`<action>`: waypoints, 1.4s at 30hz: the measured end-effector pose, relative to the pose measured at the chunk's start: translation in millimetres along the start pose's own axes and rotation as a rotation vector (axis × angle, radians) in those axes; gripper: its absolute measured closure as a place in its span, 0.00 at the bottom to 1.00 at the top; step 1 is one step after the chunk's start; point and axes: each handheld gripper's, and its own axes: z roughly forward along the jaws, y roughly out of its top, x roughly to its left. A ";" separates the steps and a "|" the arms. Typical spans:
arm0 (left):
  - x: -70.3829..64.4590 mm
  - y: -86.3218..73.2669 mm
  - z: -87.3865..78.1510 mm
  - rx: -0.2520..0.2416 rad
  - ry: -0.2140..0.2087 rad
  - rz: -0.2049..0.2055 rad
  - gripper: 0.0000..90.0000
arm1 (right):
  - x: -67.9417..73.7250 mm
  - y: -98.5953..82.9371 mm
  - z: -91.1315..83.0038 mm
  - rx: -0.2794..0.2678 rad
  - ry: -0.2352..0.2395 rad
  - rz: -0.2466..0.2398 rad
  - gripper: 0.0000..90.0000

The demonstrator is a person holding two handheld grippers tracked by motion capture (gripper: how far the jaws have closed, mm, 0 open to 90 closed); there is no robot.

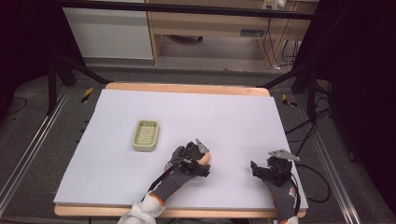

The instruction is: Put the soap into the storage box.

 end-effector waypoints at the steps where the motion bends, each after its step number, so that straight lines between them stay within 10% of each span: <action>1: -0.2 0.1 0.0 0.000 0.000 -0.001 0.24 | -0.4 0.0 0.1 -0.001 0.001 -0.003 0.09; 25: 2.2 -0.2 -3.2 0.014 -0.035 -0.037 0.35 | -0.3 0.0 0.5 0.003 0.000 -0.003 0.09; 42: 12.5 2.0 -42.5 -0.046 -0.037 -0.033 0.35 | -0.4 0.0 0.2 0.002 -0.002 -0.003 0.09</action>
